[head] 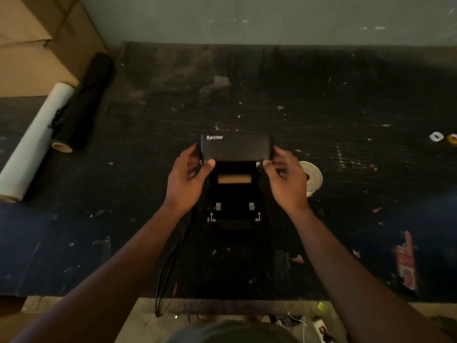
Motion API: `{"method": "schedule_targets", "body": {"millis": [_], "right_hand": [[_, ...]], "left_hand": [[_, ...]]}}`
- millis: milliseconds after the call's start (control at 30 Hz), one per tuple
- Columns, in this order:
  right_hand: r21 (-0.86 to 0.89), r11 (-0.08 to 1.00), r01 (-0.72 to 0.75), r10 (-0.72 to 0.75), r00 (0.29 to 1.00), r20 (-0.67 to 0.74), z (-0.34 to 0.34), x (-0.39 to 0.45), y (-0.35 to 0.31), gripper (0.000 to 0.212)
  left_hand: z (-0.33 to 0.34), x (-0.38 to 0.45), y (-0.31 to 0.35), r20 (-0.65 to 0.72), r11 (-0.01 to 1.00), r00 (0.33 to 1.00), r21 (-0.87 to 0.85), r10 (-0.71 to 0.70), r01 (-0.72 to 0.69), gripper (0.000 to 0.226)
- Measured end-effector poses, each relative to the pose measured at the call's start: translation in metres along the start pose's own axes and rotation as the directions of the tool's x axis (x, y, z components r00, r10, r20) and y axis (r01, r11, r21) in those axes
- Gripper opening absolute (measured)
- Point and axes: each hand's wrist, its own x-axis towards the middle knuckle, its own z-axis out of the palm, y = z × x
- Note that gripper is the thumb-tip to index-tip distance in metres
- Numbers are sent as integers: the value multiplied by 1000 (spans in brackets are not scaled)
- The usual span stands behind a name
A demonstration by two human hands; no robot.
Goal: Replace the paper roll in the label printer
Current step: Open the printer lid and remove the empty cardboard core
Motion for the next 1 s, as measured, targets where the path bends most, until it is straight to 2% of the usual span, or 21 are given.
{"method": "schedule_targets", "body": {"millis": [333, 433, 500, 533, 600, 667, 733, 800, 867, 933, 1000], "right_hand": [[53, 999, 12, -14, 1000, 23, 9, 68, 2, 41], [-44, 998, -48, 52, 995, 83, 11, 66, 31, 40], [-179, 981, -77, 127, 951, 283, 15, 61, 51, 44], [-268, 963, -39, 143, 913, 383, 17, 59, 59, 49], [-409, 904, 123, 107, 863, 494, 22, 59, 71, 55], [-477, 846, 240, 63, 843, 535, 27, 64, 73, 55], [-494, 830, 260, 61, 838, 543, 31, 72, 72, 51], [-464, 851, 246, 52, 840, 540, 31, 79, 70, 48], [-362, 907, 216, 11, 846, 534, 24, 81, 68, 46], [-160, 983, 92, 4, 853, 522, 13, 80, 62, 43], [39, 997, -71, 40, 852, 522, 4, 73, 51, 40]], "left_hand": [[1, 66, -4, 25, 995, 1000, -99, 3, -1, 77], [3, 64, -34, 27, 998, 1000, 57, 4, -5, 54], [7, 57, -55, 76, 977, 997, 211, -22, 5, 45], [9, 54, -64, 123, 962, 992, 272, -16, -18, 46], [13, 51, -75, 256, 910, 966, 393, 28, -131, 56], [17, 53, -80, 350, 847, 935, 480, 57, -231, 62], [20, 56, -79, 359, 823, 928, 497, 94, -275, 55], [20, 60, -75, 366, 835, 923, 465, 122, -295, 48], [16, 63, -68, 371, 881, 920, 383, 127, -276, 43], [8, 65, -56, 364, 966, 929, 212, 64, -149, 37], [3, 65, -45, 384, 998, 923, 54, 3, -26, 31]]}}
